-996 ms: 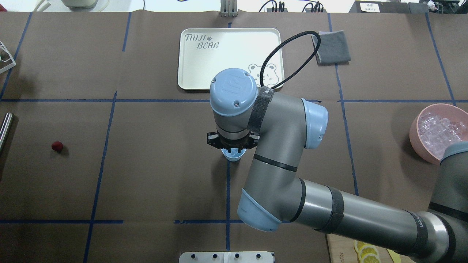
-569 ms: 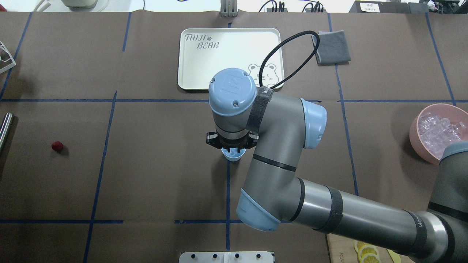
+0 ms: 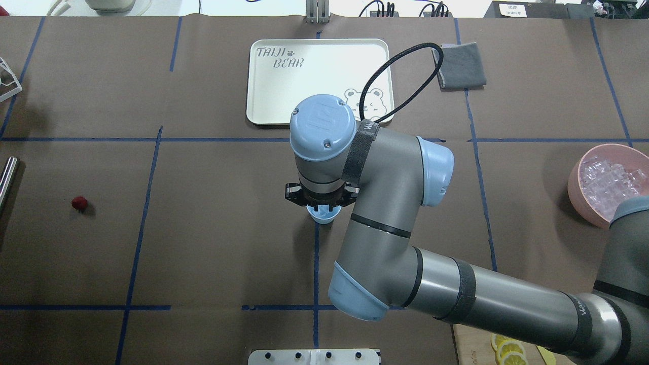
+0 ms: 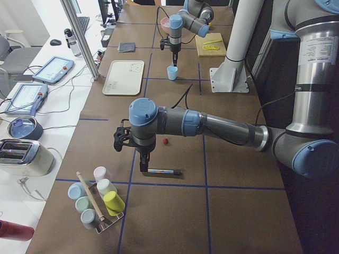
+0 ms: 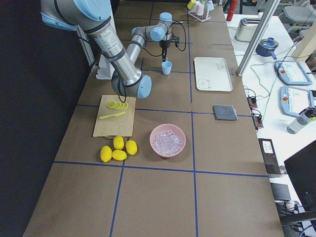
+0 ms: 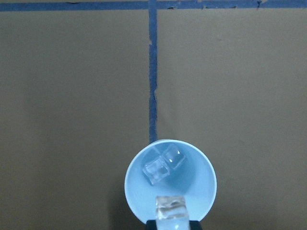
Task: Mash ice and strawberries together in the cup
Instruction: 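Open the right gripper to drop the ice cube into the cup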
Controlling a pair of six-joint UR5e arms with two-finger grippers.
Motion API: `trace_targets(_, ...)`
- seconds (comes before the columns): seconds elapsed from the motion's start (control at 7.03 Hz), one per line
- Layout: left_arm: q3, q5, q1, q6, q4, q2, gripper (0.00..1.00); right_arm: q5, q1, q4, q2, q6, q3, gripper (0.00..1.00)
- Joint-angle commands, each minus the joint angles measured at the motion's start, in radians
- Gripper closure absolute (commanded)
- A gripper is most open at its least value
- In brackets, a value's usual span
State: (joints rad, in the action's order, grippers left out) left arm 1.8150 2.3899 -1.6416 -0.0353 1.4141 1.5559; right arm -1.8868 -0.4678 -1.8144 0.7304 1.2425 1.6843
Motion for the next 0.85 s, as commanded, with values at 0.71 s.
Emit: trace_targets(0.71, 0.029, -0.011, 0.092, -0.044, 0.082, 0.003, 0.0, -0.012, -0.081, -0.005, 0.016, -0.003, 0.105, 0.01)
